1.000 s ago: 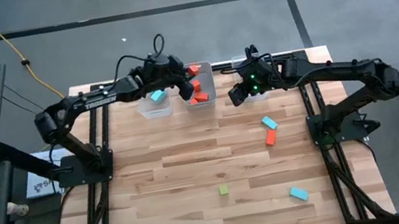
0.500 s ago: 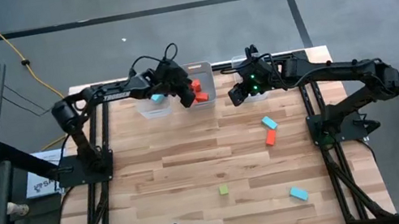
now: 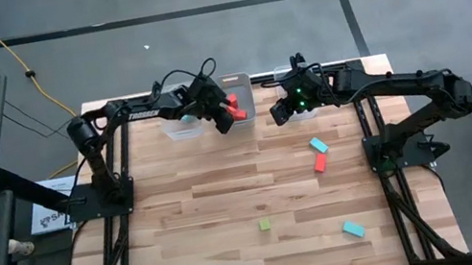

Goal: Sort & place blocks by color
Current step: Put the orange cube block into the gray bin

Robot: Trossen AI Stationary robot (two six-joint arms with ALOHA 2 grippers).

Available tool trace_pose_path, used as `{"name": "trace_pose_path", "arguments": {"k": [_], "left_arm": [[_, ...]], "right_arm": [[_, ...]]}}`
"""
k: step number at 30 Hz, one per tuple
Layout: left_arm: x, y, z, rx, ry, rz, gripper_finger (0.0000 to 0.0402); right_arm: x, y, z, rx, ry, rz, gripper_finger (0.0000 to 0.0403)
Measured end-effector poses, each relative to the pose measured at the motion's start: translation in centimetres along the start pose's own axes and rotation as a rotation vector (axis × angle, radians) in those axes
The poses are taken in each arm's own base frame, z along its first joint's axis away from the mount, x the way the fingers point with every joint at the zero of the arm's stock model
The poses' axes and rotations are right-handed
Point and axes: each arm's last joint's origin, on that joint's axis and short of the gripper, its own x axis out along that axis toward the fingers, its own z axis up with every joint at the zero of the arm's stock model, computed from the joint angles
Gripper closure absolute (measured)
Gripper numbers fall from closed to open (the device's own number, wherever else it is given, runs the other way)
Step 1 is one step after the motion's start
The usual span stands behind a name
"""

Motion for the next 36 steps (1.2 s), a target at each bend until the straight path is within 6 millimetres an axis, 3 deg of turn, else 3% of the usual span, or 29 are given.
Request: {"name": "trace_pose_path", "arguments": {"k": [10,22,36], "left_arm": [[0.24,-0.30,-0.17,-0.007,0.012,-0.010,0.0323],[0.23,-0.16,-0.19,-0.003,0.011,0.035,0.0274],[0.20,-0.12,-0.25,0.014,0.017,0.050,0.0249]], "right_arm": [[0.00,0.02,-0.01,-0.001,0.000,0.000,0.0249],[0.01,0.02,-0.02,-0.001,0.001,0.000,0.0249],[0.00,0.01,-0.02,0.002,0.001,0.000,0.0249]]}}
